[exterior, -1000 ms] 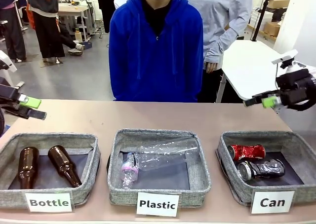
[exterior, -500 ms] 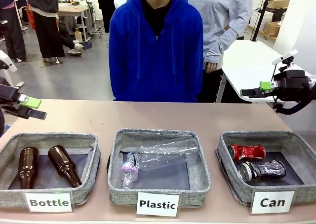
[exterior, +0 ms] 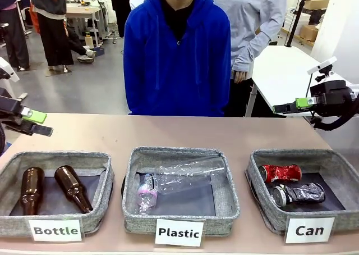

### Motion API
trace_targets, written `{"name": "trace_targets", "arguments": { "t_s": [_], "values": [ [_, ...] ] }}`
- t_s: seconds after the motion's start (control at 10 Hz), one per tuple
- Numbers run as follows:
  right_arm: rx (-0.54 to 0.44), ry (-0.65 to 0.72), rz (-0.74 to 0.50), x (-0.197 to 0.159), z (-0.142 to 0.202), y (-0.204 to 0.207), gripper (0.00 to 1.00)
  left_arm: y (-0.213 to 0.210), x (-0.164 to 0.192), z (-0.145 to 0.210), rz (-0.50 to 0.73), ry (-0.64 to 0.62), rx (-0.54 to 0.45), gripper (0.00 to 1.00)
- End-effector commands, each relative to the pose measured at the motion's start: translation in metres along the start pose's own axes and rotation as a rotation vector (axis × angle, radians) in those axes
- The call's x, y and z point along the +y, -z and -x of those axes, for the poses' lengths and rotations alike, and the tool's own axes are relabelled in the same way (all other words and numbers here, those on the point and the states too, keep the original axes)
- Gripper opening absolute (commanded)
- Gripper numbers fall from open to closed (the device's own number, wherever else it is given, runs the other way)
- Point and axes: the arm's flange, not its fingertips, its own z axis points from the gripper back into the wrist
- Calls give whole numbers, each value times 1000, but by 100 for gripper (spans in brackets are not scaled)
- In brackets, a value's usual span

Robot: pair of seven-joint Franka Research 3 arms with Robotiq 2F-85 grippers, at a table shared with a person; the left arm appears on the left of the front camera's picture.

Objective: Sort the can waste into the basket.
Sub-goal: Pick up the can waste from the table and place it in the right Fabric basket.

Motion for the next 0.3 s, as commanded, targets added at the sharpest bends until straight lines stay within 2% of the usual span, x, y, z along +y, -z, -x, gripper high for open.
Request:
{"name": "trace_targets", "arguments": {
  "t_s": [0.0,0.2],
  "values": [
    [11,-19,13,2,-2,0,100,1,-3,-1,-1,-5,-11,100],
    [11,-19,13,2,-2,0,100,1,-3,-1,-1,-5,-11,100]
  ]
}}
